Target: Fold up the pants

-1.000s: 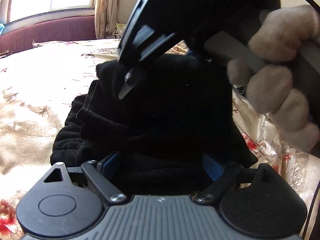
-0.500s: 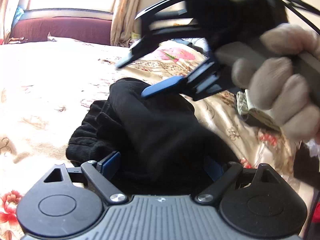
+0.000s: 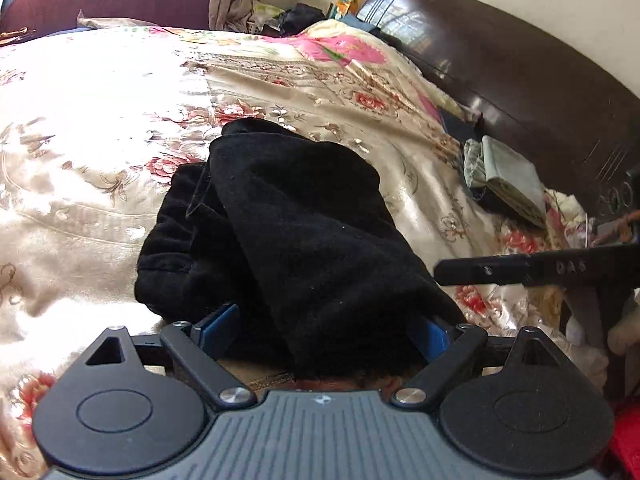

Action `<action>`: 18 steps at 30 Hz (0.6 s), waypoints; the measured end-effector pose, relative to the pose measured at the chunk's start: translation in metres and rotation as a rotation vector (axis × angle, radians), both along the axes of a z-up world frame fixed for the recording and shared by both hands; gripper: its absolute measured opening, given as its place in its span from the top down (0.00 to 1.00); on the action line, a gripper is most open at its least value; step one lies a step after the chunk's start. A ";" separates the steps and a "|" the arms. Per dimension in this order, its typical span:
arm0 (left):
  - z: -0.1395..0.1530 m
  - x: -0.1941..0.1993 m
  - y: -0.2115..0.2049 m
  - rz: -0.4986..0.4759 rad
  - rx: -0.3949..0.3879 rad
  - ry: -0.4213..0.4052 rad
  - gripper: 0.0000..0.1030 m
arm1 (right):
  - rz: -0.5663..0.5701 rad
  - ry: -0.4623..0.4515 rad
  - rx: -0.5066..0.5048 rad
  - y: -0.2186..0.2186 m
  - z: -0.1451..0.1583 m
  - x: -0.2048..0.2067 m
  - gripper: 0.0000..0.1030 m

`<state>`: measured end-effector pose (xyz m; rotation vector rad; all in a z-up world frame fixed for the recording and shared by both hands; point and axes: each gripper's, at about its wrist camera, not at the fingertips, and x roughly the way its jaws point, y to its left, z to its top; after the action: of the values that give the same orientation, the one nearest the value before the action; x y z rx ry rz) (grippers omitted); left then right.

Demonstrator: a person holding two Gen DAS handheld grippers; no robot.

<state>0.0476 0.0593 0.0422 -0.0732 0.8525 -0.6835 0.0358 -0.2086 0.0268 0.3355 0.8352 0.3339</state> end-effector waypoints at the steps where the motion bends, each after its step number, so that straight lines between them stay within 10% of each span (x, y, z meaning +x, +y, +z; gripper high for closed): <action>1: 0.003 0.001 0.001 -0.001 0.035 0.000 0.00 | 0.036 -0.022 -0.017 0.004 -0.001 -0.006 0.38; 10: 0.015 0.028 0.003 0.005 0.028 0.089 0.00 | 0.254 -0.290 -0.236 0.059 -0.001 -0.025 0.34; 18: 0.012 0.057 -0.036 -0.060 0.121 0.093 0.00 | 0.243 -0.330 -0.419 0.090 -0.016 -0.010 0.35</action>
<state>0.1044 0.0228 0.0538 0.0298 0.9872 -0.6873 0.0256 -0.1189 0.0106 -0.2108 0.5998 0.4165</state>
